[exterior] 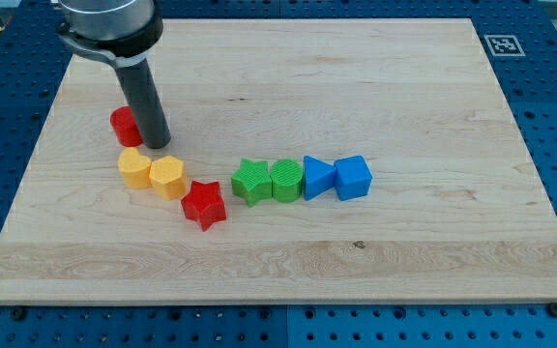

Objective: Push the red circle closer to the yellow heart

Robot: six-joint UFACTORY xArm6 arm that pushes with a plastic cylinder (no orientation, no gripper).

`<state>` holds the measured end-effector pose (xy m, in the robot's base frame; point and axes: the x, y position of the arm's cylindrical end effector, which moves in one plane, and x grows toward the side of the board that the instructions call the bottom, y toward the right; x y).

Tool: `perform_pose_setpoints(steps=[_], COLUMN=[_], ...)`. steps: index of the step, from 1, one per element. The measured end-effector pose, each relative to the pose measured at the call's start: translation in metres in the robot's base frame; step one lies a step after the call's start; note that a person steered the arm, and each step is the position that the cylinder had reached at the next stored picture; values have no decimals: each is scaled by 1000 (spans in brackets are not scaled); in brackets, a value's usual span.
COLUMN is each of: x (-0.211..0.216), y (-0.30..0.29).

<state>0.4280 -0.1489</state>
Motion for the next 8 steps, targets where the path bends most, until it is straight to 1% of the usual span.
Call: perform_pose_setpoints(steps=[2, 3, 5, 6, 8], x=[-56, -65, -63, -52, -4], y=[15, 3, -36, -45, -49])
